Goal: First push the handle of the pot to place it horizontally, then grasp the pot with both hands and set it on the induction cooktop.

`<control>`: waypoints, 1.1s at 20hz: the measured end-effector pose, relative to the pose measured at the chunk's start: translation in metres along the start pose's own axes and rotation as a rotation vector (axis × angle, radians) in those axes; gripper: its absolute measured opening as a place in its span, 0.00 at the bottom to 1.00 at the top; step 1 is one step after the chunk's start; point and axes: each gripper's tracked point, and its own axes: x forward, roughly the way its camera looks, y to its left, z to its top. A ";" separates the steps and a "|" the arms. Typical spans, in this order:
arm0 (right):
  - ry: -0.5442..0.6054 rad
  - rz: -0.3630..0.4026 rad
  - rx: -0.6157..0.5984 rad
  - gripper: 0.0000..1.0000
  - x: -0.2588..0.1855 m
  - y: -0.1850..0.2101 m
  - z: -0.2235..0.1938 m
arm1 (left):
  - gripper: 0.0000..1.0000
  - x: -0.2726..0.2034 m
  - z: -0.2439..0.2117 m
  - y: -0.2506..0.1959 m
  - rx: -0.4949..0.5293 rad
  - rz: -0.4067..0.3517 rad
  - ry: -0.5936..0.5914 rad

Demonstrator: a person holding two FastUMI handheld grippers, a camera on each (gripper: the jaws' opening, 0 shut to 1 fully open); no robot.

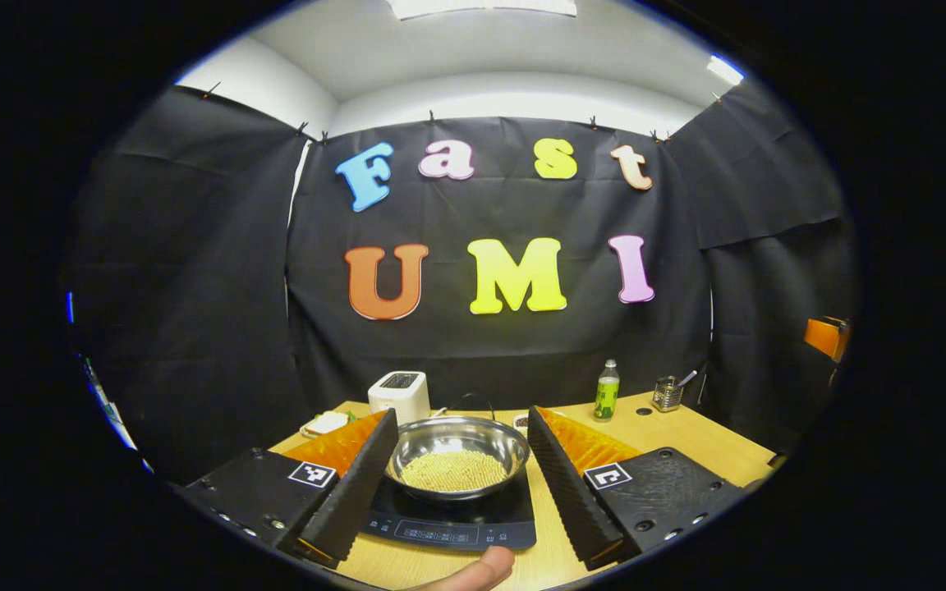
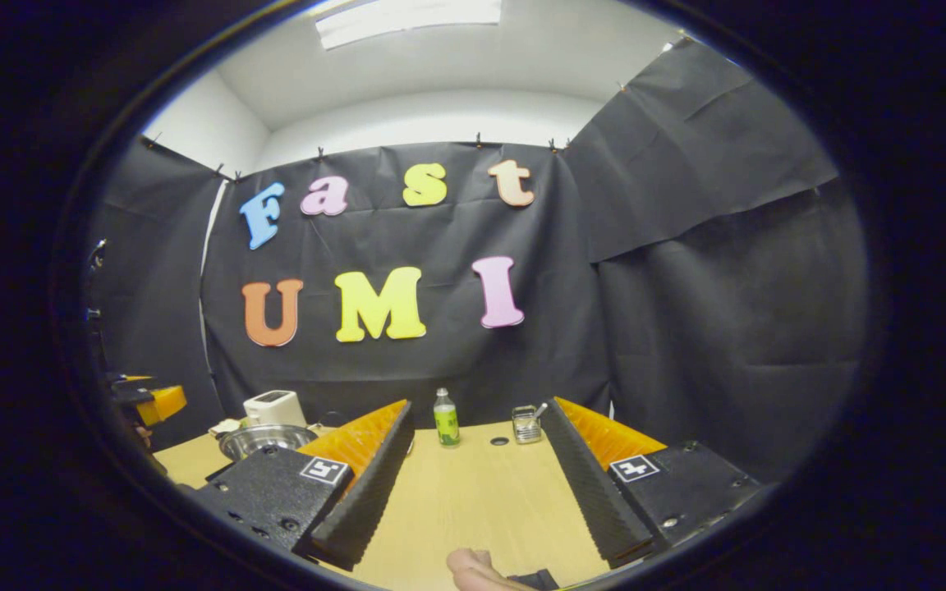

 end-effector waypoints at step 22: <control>0.002 -0.039 -0.033 0.96 -0.033 0.011 0.014 | 0.96 -0.050 0.034 0.006 -0.019 -0.014 -0.065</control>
